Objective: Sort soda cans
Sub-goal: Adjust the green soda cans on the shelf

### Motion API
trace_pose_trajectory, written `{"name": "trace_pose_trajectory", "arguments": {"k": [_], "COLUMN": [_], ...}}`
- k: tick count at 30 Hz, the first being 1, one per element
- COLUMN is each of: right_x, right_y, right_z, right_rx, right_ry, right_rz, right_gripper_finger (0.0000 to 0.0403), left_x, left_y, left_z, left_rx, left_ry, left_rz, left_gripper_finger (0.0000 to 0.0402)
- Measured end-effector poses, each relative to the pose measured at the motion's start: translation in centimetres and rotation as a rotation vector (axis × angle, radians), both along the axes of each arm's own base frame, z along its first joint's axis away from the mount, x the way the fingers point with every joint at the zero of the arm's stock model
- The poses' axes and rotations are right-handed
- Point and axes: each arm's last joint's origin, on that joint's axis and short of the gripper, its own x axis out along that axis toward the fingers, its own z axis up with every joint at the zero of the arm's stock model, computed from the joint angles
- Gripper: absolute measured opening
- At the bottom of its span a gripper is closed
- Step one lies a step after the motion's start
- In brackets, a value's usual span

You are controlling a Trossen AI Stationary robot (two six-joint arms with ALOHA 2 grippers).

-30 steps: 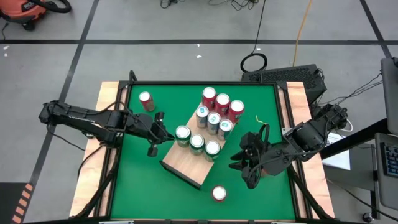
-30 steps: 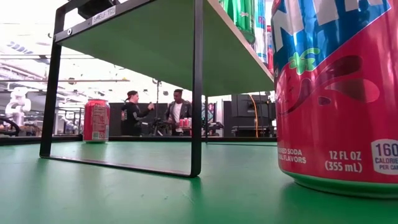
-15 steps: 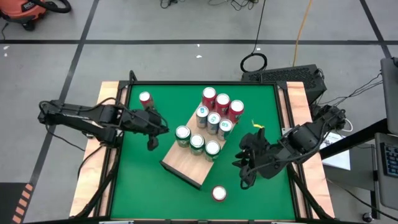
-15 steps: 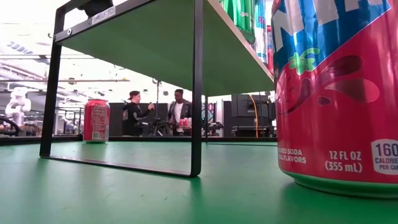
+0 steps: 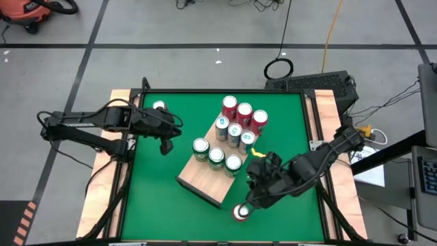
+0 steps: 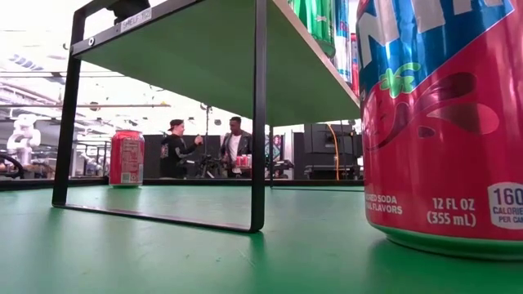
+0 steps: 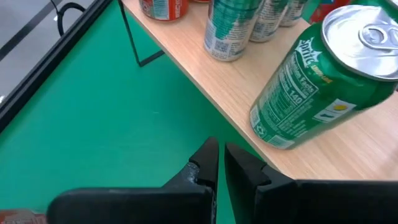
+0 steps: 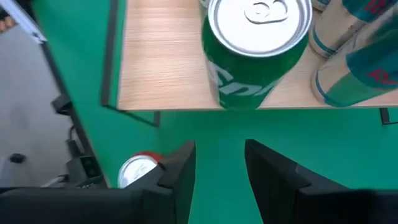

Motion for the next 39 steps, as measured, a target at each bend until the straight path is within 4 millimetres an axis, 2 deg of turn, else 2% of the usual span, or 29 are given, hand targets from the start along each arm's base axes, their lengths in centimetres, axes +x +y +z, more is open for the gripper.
{"name": "trace_pose_trajectory", "arguments": {"k": [6,10,20,39], "right_x": [2.1,2.6,3.2,3.6], "right_y": [-0.3,-0.9,-2.1,-2.5], "right_z": [-1.9,-2.3,-2.4,-2.3], "right_rx": [-0.030,-0.053,-0.082,-0.089], "right_ry": [0.056,0.082,0.098,0.078], "right_rz": [-0.025,-0.028,-0.015,0.006], "right_gripper_finger": [0.0130,0.0130,0.0130,0.0130], "left_x": [0.0,0.0,0.0,0.0], "left_y": [-0.1,-0.1,-0.1,-0.1], "left_z": [0.0,0.0,0.0,0.0], "left_rx": [-0.019,-0.038,-0.055,-0.055], "left_ry": [-0.002,-0.004,-0.007,-0.007], "left_rz": [-0.008,-0.001,0.013,0.013], "left_gripper_finger": [0.0026,0.0026,0.0026,0.0026]}}
